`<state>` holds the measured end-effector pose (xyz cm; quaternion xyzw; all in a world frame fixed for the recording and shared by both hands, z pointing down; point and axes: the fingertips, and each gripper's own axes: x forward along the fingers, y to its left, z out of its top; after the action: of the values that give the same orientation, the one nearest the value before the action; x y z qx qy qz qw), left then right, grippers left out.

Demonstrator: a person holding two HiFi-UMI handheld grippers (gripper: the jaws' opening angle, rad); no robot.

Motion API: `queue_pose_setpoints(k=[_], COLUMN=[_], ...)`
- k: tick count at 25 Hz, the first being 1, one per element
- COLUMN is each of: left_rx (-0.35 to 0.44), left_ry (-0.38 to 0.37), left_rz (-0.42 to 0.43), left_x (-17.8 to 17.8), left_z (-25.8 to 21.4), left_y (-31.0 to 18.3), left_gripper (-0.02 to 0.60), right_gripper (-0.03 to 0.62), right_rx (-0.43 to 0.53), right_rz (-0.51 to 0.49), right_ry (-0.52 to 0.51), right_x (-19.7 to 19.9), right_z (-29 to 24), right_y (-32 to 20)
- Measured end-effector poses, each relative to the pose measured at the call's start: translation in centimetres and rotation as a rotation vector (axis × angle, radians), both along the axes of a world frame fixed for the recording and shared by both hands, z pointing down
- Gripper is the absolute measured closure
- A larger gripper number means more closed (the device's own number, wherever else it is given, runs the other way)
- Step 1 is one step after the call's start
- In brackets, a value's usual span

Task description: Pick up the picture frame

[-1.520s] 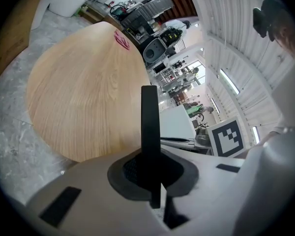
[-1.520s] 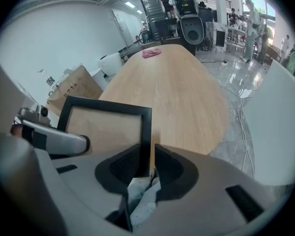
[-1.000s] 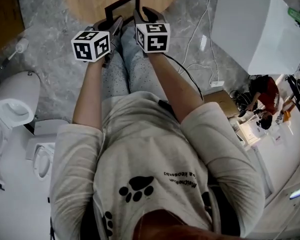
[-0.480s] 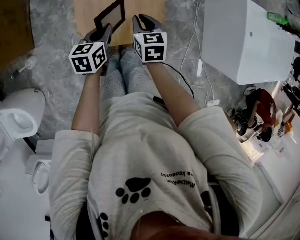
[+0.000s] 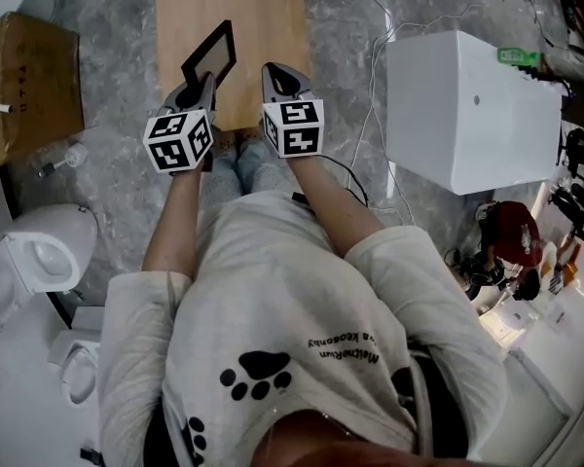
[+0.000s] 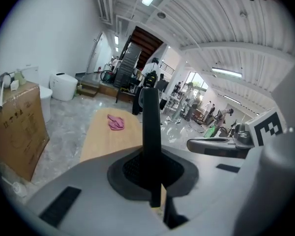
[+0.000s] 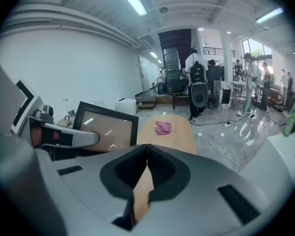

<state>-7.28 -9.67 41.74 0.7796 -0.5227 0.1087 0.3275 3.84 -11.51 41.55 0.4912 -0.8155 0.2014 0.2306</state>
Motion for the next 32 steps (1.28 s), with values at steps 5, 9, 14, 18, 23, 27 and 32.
queue_pose_setpoints(k=[5,9,14,18,23,27,32], left_rx=[0.076,0.165,0.294,0.411,0.496,0.555,0.585], left_ry=[-0.027,-0.052,-0.091,-0.140,-0.137,-0.108,-0.134], left_rz=[-0.032,-0.062,-0.085,-0.090,-0.115,-0.134,-0.145], left_x=[-0.1,-0.6,-0.9,-0.8,-0.4,-0.2,0.2], left_z=[-3.4,-7.0,-12.1,-16.2,-20.1,-22.4,-23.2], left_y=[0.1,-0.8,-0.9,-0.7,0.3,1.8,2.7], left_gripper=[0.566,0.566,0.566,0.566,0.566,0.566,0.566], right_gripper=[0.583,0.584,0.585,0.584,0.584,0.585,0.584], right_rx=[0.073,0.167,0.309,0.386,0.432,0.498,0.552], right_rz=[0.006,0.006,-0.020,-0.042,-0.038,-0.047,-0.050], right_ry=[-0.036,-0.083,-0.131,-0.151,-0.172,-0.161,-0.152], right_x=[0.5,-0.1,-0.9,-1.0,0.0,0.5,1.1], right_z=[-4.0,-8.5,-14.5,-17.9,-20.1,-22.1,-23.6], right_y=[0.2,-0.9,-0.7,0.0,1.0,1.8,2.9])
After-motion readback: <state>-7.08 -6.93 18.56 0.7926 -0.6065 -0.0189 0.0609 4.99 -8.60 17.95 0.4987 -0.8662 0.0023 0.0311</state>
